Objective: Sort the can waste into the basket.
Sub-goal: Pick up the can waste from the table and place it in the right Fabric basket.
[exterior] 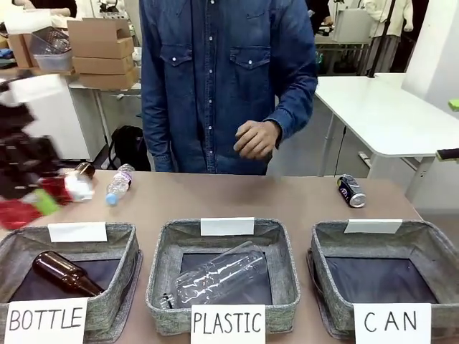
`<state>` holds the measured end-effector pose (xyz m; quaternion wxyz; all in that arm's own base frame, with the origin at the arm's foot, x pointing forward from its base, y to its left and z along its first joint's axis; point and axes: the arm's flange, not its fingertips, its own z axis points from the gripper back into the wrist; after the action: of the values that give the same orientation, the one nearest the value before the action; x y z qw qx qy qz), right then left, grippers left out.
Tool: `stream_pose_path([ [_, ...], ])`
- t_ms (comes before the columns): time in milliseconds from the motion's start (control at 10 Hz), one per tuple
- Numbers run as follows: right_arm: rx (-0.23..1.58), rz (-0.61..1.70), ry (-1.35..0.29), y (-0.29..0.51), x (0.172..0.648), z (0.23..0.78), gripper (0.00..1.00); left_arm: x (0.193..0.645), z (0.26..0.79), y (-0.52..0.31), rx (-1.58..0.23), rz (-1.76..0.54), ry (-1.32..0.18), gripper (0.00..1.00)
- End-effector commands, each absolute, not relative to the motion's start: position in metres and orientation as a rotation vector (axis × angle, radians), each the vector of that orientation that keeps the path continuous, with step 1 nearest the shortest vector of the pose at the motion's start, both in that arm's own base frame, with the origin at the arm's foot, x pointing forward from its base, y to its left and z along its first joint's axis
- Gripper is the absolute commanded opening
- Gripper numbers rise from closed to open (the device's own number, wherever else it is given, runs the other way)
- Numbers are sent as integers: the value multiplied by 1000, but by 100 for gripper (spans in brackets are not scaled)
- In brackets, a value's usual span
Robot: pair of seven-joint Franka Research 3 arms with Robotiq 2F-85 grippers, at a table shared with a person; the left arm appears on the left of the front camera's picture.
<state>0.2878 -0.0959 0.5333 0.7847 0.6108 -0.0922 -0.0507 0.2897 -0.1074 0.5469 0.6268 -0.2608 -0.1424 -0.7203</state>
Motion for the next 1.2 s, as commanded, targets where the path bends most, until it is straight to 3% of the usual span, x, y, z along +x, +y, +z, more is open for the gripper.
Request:
stream_pose_path([
  [0, 1334, -88, -218, -96, 290, 535, 100, 298, 548, -198, -672, -1743, -321, 39],
  [200, 1334, -88, -218, -96, 290, 535, 100, 291, 561, -299, -772, -1789, -262, 39],
  [300, 1318, -109, -199, -96, 288, 533, 100, 281, 559, -353, -752, -1835, -212, 39],
  [500, 1221, -66, -280, -177, 240, 551, 100, 255, 538, -461, -622, -1906, -195, 39],
  [700, 1182, -171, -388, -223, 203, 531, 100, 241, 522, -528, -589, -1922, -320, 39],
  [800, 1219, -129, -274, -171, 236, 546, 100, 235, 513, -555, -590, -1911, -382, 39],
  [900, 1219, -129, -274, -171, 236, 546, 100, 234, 505, -586, -540, -1852, -526, 39],
  [1100, 1219, -129, -274, -171, 236, 546, 100, 244, 488, -615, -489, -1813, -670, 39],
])
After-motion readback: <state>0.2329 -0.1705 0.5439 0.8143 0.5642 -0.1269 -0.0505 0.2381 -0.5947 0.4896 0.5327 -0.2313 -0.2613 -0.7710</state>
